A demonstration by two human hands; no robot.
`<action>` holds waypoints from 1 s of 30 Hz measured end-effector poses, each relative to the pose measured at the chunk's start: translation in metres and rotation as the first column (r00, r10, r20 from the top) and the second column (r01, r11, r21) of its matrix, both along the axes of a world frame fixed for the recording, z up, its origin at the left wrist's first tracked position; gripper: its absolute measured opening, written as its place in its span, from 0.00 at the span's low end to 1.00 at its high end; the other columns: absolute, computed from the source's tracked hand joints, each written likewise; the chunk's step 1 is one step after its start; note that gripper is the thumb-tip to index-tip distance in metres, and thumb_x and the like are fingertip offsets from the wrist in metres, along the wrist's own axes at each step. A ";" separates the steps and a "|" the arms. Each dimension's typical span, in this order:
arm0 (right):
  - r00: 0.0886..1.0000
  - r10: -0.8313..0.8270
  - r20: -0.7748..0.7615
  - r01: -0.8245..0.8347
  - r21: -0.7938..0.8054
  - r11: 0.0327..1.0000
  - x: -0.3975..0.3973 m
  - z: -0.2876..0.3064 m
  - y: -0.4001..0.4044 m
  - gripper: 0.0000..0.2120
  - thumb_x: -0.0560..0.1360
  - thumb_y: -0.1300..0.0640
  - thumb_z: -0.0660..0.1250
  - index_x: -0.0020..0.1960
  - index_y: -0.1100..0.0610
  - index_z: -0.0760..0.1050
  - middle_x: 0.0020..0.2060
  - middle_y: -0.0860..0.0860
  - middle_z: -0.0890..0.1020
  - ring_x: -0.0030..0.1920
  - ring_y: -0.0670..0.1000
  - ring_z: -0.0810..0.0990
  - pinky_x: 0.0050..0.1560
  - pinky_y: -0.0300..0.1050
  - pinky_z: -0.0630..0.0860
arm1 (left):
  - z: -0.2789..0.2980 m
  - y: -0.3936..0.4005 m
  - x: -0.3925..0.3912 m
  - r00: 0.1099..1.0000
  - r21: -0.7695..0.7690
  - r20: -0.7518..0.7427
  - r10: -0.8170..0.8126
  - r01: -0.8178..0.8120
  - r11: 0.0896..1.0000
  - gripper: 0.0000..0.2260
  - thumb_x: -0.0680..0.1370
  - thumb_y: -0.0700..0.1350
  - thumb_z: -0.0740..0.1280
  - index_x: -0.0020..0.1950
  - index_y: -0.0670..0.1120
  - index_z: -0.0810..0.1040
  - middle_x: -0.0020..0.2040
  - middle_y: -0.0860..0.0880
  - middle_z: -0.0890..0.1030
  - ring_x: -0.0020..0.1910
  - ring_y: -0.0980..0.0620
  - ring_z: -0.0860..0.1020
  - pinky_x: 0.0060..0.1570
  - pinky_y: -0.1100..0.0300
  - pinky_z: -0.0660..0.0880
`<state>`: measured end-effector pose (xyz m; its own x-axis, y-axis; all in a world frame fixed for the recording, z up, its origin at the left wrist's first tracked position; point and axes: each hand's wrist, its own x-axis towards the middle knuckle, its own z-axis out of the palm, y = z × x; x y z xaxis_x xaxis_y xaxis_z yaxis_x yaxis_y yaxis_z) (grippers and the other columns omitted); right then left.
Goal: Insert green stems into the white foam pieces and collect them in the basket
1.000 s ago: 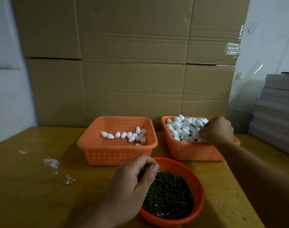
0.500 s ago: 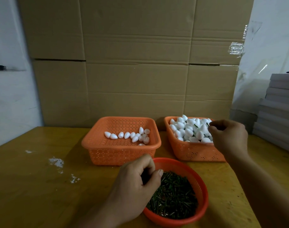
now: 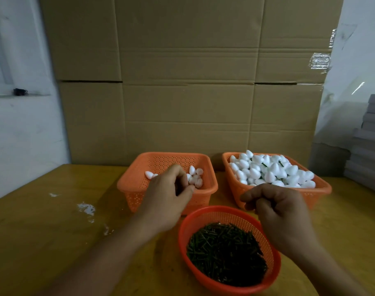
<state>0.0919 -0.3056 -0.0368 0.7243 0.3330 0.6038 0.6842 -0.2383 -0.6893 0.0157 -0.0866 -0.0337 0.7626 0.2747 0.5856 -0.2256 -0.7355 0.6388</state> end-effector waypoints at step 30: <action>0.987 0.042 0.154 -0.025 -0.109 0.994 0.001 -0.008 0.001 0.24 0.69 0.77 0.66 0.37 0.47 0.84 0.32 0.39 0.83 0.24 0.42 0.77 0.24 0.27 0.66 | 0.005 0.041 0.147 0.523 0.306 -0.834 0.174 0.177 0.935 0.19 0.84 0.48 0.58 0.76 0.54 0.68 0.80 0.45 0.62 0.71 0.43 0.70 0.71 0.45 0.65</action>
